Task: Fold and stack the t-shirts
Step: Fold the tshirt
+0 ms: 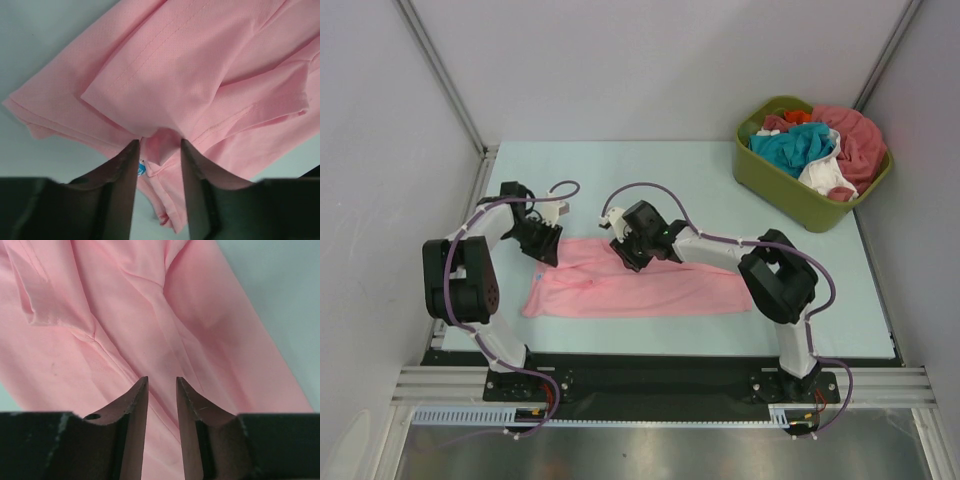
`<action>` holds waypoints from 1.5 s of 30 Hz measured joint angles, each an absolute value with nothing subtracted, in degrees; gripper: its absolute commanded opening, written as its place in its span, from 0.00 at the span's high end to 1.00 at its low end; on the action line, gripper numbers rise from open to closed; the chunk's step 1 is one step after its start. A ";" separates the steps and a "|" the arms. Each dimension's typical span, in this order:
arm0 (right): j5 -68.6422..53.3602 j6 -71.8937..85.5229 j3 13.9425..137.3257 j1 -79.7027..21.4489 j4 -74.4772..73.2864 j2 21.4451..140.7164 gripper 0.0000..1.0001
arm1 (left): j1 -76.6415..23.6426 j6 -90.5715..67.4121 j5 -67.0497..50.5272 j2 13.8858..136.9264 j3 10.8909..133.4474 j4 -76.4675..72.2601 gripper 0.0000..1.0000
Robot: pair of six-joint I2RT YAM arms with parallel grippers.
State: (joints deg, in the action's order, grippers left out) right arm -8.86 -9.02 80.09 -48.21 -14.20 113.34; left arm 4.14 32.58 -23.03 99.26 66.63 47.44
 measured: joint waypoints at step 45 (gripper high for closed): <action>-5.34 -14.09 86.59 -48.07 -19.25 119.70 1.00 | 4.16 34.44 -23.90 100.20 67.72 46.63 1.00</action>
State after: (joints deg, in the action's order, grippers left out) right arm -5.34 -14.09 86.59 -48.07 -19.25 119.70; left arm 4.16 34.44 -23.90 100.20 67.72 46.63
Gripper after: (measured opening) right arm 0.009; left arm 0.005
